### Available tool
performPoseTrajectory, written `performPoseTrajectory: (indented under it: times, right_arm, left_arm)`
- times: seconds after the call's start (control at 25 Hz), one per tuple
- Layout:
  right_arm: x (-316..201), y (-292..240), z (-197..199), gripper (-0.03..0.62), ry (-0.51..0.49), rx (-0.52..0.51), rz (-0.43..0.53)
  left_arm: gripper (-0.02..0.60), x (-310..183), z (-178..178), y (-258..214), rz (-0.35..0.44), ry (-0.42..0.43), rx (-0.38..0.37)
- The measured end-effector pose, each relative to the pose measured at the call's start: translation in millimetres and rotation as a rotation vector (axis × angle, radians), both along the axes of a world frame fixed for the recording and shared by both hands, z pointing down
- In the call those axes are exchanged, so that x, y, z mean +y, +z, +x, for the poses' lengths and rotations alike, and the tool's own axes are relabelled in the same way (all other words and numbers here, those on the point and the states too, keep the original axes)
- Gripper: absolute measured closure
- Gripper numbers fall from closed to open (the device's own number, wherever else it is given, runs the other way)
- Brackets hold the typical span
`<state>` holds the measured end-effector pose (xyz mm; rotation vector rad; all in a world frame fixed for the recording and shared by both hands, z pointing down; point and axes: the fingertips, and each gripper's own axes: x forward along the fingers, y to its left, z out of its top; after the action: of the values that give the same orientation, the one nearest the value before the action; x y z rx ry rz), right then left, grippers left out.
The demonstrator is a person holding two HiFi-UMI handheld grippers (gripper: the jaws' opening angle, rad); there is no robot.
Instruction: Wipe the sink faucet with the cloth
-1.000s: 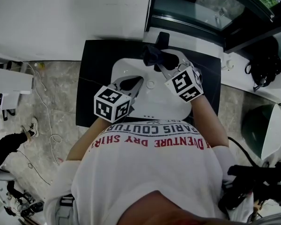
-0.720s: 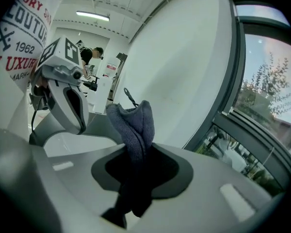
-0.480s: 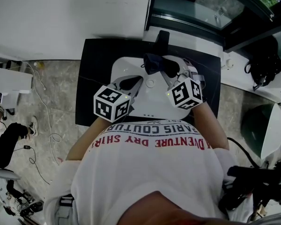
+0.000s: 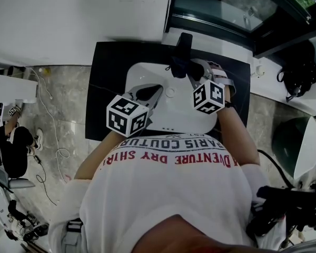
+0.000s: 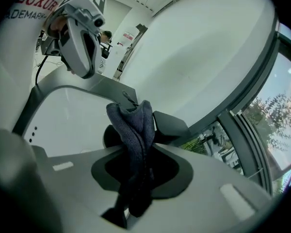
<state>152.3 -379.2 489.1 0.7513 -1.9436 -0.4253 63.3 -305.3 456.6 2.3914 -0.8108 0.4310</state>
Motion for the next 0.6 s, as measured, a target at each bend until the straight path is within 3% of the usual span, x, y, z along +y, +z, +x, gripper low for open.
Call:
performPoseTrajectory:
  times: [0.32,0.6]
  right_arm:
    - [-39,1,7,0.516,0.054,0.052,0.02]
    - [-44,2,4,0.516,0.039,0.11,0.027]
  left_arm:
    - [0.58,-1,-2,2,-0.008,-0.01,0.001]
    - [0.58,-2,-7,3,-0.01,-0.021,0.004]
